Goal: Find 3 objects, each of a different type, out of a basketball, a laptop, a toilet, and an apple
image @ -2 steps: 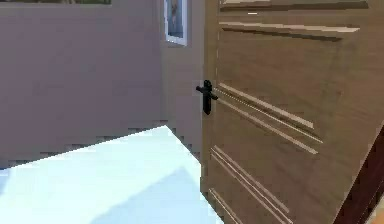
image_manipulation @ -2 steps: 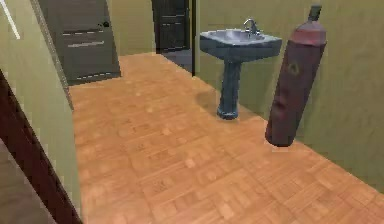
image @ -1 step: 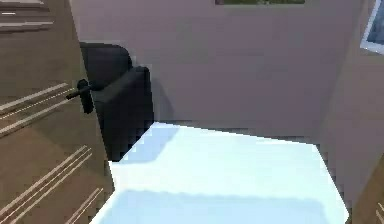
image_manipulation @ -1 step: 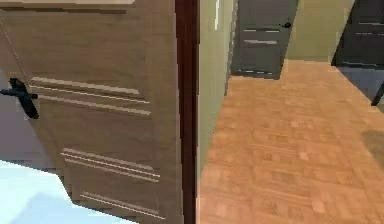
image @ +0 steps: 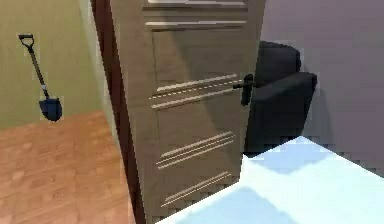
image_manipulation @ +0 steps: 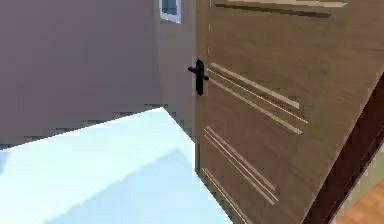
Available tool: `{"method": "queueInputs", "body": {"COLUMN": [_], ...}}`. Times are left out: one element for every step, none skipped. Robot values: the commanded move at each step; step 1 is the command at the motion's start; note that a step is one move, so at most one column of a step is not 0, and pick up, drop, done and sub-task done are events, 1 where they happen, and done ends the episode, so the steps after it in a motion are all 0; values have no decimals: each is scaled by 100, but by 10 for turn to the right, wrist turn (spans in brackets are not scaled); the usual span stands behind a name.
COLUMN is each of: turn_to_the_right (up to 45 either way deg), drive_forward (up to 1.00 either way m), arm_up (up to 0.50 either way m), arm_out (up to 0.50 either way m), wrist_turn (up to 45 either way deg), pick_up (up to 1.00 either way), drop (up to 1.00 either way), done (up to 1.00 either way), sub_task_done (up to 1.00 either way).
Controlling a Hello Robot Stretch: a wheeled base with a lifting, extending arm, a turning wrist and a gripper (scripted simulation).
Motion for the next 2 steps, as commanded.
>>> {"method": "queueInputs", "body": {"turn_to_the_right": [-450, -210], "drive_forward": [0, 0], "arm_up": [0, 0], "arm_out": [0, 0], "wrist_turn": [0, 0], "pick_up": [0, 0], "drop": [0, 0], "done": [0, 0], "sub_task_done": [0, 0]}}
